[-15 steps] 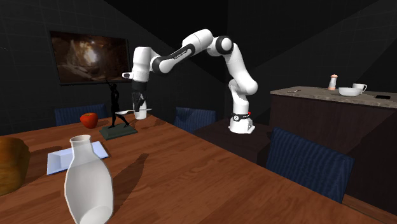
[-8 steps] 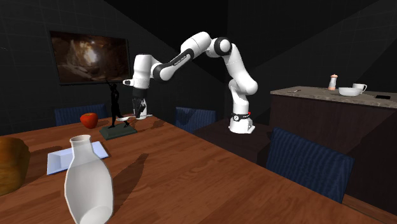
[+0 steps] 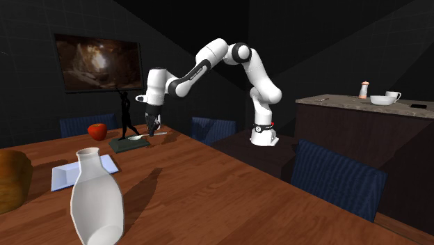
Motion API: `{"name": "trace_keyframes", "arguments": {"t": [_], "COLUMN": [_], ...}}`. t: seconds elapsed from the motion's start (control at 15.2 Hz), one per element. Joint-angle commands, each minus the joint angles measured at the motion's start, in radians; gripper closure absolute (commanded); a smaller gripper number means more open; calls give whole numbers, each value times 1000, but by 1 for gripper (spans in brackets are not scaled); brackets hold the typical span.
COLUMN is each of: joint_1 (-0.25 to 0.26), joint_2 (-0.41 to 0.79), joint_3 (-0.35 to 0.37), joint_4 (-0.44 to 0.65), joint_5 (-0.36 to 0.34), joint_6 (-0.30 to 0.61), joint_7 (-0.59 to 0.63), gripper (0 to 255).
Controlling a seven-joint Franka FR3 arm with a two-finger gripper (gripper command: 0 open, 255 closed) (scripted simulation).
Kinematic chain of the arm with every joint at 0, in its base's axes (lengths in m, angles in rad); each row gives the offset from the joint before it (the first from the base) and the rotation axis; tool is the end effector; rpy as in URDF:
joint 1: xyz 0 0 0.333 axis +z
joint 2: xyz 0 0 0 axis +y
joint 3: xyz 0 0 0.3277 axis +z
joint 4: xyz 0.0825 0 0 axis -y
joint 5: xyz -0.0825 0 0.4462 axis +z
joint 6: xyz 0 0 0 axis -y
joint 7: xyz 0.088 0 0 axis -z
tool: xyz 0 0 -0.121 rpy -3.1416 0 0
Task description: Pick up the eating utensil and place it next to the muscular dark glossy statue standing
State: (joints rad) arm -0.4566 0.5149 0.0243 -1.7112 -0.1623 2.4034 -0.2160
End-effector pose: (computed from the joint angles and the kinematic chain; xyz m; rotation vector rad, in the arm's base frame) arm 0.6750 -0.3161 0.2677 2.9717 -0.1637 0.1998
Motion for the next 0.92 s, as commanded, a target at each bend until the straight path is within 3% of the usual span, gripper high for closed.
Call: {"name": "trace_keyframes", "arguments": {"t": [0.0, 0.86], "joint_1": [1, 8], "joint_2": [16, 128], "joint_3": [-2, -15], "joint_4": [-6, -16], "joint_5": [-3, -20], "joint_6": [22, 143], "joint_7": [4, 27], "gripper": [255, 255]}}
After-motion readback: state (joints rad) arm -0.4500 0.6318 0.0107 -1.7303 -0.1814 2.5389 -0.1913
